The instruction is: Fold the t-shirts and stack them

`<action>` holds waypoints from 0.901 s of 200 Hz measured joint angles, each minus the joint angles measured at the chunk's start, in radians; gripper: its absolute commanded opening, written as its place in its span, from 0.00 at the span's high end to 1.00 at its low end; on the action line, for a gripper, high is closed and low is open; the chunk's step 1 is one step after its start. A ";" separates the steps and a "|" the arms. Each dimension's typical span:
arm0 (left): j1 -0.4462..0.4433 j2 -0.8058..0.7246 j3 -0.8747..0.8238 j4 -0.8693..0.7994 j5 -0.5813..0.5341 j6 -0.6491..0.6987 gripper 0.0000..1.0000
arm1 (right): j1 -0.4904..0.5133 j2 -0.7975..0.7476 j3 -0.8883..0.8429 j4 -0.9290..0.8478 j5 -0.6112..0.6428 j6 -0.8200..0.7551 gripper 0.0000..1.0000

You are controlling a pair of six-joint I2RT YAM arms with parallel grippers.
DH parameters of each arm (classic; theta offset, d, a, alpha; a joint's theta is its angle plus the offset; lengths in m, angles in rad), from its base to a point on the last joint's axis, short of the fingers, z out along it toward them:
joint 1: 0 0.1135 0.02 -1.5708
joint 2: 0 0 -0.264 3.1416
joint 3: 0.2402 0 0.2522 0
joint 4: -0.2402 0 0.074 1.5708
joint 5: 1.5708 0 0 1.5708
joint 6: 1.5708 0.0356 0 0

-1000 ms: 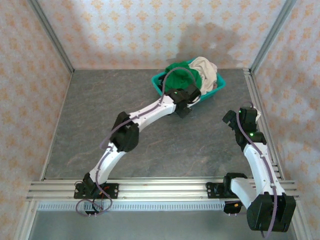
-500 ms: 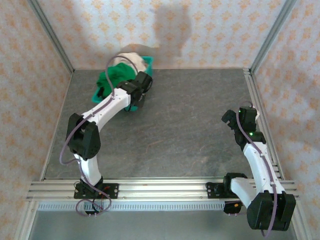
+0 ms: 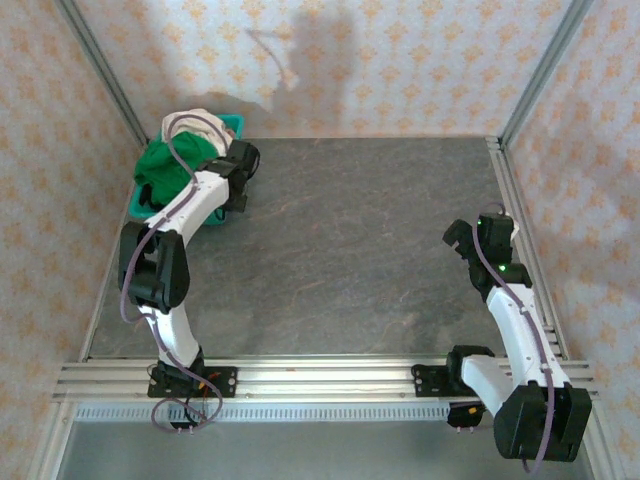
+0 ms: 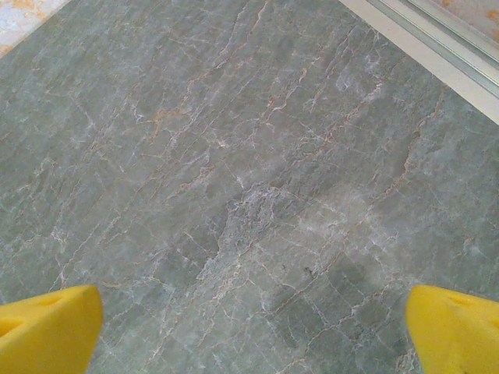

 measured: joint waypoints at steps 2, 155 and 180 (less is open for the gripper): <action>0.003 0.000 0.000 0.001 0.001 0.001 1.00 | 0.000 0.000 0.000 0.000 0.000 0.000 0.00; 0.146 -0.013 0.088 0.010 0.109 -0.069 0.18 | 0.000 0.037 0.063 0.000 -0.122 0.008 0.01; 0.159 -0.079 0.140 0.018 0.128 -0.129 0.08 | 0.003 0.037 0.066 0.004 -0.172 0.008 0.00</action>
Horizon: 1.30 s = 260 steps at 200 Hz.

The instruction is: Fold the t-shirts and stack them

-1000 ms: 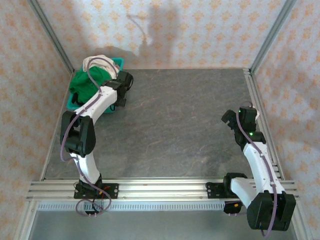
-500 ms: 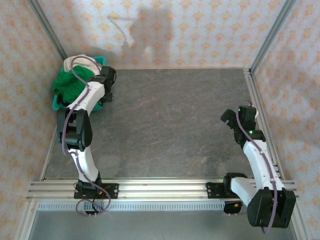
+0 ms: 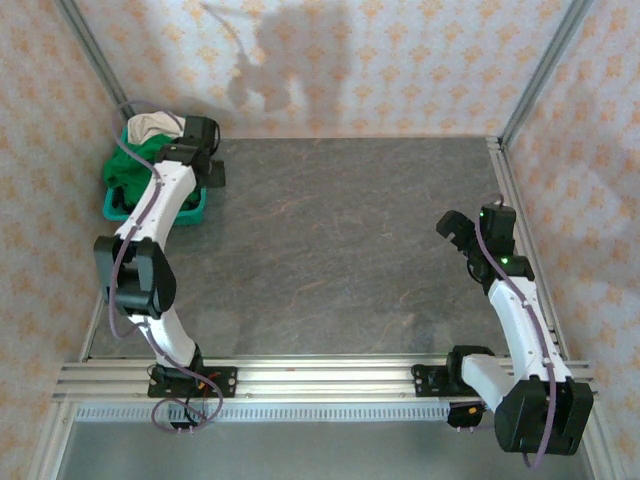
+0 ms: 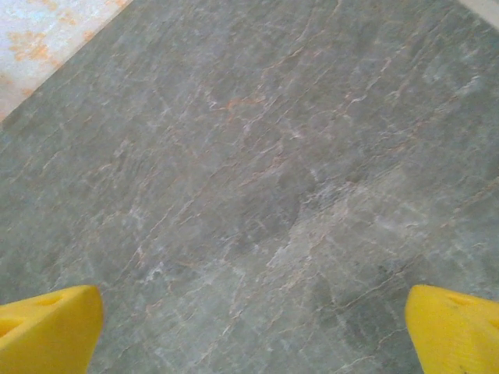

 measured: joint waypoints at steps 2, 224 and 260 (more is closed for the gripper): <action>0.003 0.000 0.010 0.001 0.003 -0.007 0.07 | 0.001 0.000 0.000 0.000 -0.005 0.000 0.00; 0.216 -0.059 0.322 -0.044 0.313 -0.241 1.00 | 0.083 0.006 0.009 0.071 -0.180 -0.079 0.17; 0.152 -0.305 0.333 0.005 0.384 -0.225 1.00 | 0.083 0.006 0.010 0.095 -0.236 -0.060 0.18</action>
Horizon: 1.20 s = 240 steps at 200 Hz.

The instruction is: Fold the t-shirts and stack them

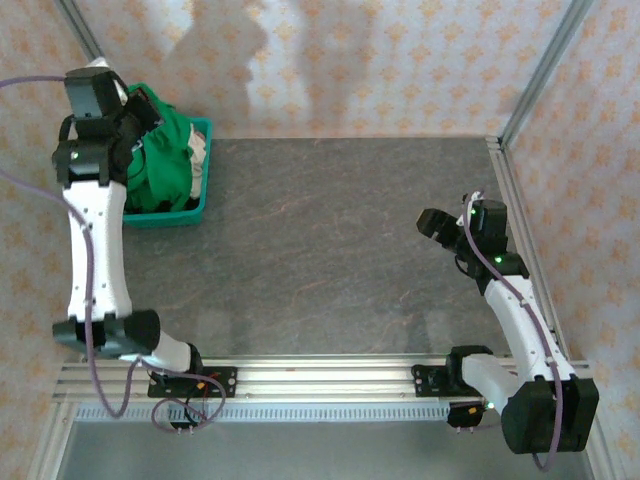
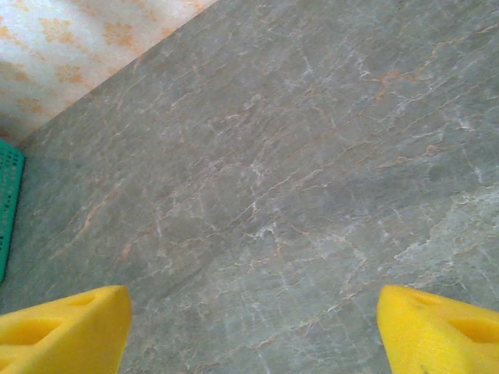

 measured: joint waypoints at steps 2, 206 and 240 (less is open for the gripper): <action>-0.008 -0.007 0.003 0.000 0.002 0.003 1.00 | 0.000 0.000 0.000 0.002 -0.002 0.001 0.18; -0.338 0.196 -0.611 0.199 0.067 -0.103 0.09 | 0.094 0.160 -0.046 0.146 -0.048 0.190 0.20; -0.454 0.203 -0.603 0.203 0.043 -0.091 0.11 | 0.201 0.379 0.035 0.122 0.043 0.168 0.21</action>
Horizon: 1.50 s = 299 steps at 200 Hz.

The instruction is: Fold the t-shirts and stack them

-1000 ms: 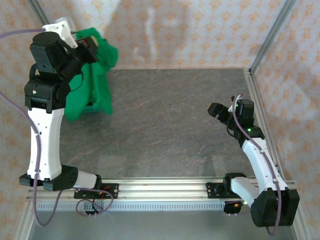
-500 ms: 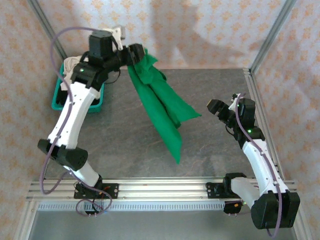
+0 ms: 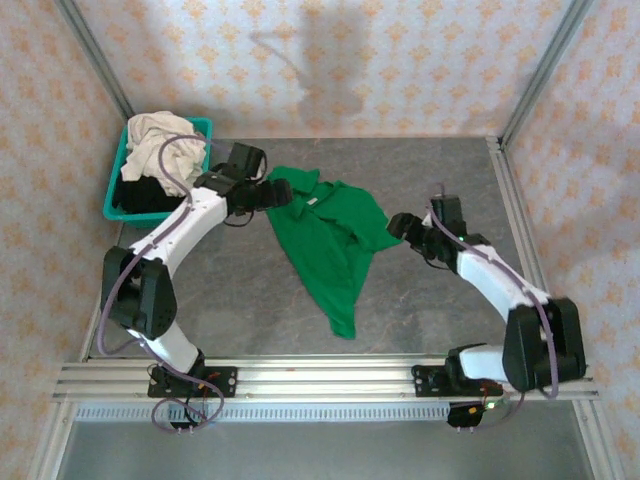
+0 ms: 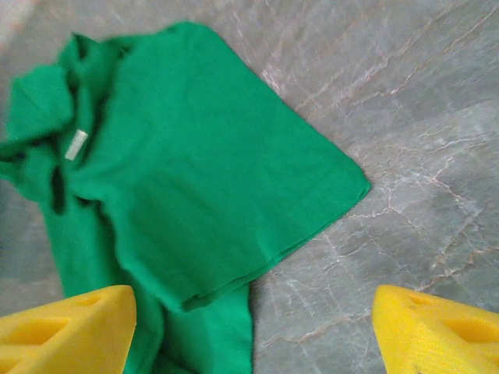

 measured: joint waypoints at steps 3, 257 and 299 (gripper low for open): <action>-0.010 0.003 0.003 0.000 0.000 0.002 0.11 | 0.008 0.021 0.012 0.000 0.010 -0.002 0.22; -0.103 -0.266 -0.205 0.042 -0.068 -0.006 0.18 | 0.351 0.263 0.430 -0.180 0.284 0.014 1.00; 0.112 -0.520 -0.378 0.015 -0.134 -0.052 0.08 | 0.648 0.404 0.724 -0.158 0.262 0.003 0.96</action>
